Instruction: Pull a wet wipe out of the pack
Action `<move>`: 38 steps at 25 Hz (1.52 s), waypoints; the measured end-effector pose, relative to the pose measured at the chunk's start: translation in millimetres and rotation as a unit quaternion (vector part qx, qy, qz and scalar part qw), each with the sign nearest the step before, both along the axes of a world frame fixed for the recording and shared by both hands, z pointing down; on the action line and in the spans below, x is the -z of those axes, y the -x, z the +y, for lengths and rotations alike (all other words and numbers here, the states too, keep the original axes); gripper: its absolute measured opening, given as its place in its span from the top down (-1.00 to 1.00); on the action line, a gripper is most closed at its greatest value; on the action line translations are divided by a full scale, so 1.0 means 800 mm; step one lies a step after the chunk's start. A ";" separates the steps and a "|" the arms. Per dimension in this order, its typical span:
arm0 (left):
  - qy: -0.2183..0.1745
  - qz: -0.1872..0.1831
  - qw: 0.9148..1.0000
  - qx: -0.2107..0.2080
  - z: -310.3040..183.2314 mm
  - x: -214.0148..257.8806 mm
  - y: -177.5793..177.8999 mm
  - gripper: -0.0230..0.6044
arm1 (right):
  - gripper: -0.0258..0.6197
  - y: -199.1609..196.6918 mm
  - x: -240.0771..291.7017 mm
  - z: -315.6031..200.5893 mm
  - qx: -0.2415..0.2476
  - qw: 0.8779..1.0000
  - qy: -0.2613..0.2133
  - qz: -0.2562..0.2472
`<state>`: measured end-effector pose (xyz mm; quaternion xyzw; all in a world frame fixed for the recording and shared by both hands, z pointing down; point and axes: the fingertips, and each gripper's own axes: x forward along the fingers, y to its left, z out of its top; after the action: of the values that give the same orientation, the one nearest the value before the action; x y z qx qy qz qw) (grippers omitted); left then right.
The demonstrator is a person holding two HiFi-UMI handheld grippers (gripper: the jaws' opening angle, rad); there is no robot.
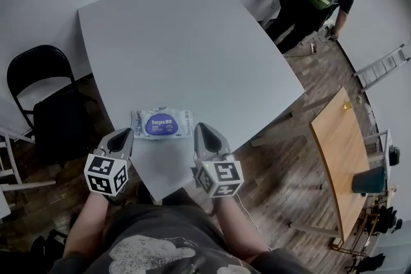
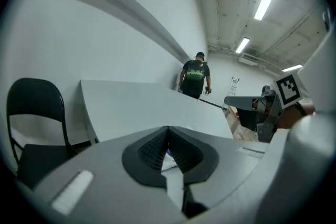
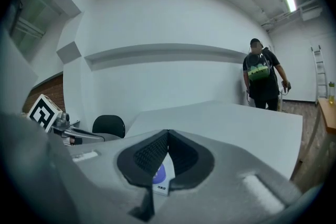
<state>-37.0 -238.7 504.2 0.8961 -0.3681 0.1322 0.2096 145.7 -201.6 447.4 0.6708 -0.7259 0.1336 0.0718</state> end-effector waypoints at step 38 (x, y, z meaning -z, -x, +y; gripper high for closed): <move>0.113 -0.142 0.983 -0.001 -0.002 -0.130 -0.043 0.87 | 0.95 0.029 -0.093 -0.049 0.165 0.982 0.090 0.007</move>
<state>-2.8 -240.0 608.0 0.8392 -0.3757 0.2992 0.2551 122.4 -240.8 521.7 0.5340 -0.8110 0.1799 0.1576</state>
